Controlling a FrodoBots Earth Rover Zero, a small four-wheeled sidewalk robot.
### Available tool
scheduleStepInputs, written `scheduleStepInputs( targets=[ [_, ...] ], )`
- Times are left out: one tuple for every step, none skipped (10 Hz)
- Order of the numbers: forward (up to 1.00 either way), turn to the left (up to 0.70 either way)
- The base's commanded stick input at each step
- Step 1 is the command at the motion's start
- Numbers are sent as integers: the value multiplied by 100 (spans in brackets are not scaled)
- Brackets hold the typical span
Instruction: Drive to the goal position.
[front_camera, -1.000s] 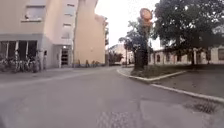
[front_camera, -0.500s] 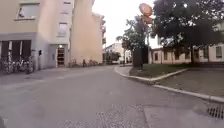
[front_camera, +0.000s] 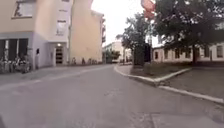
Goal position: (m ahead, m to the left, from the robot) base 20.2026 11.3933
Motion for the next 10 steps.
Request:
scheduleStepInputs(
  targets=[
    [60,0],
    [60,0],
    [60,0],
    [60,0],
    [60,0],
    [60,0],
    [60,0],
    [60,5],
    [60,11],
    [60,15]
  ],
)
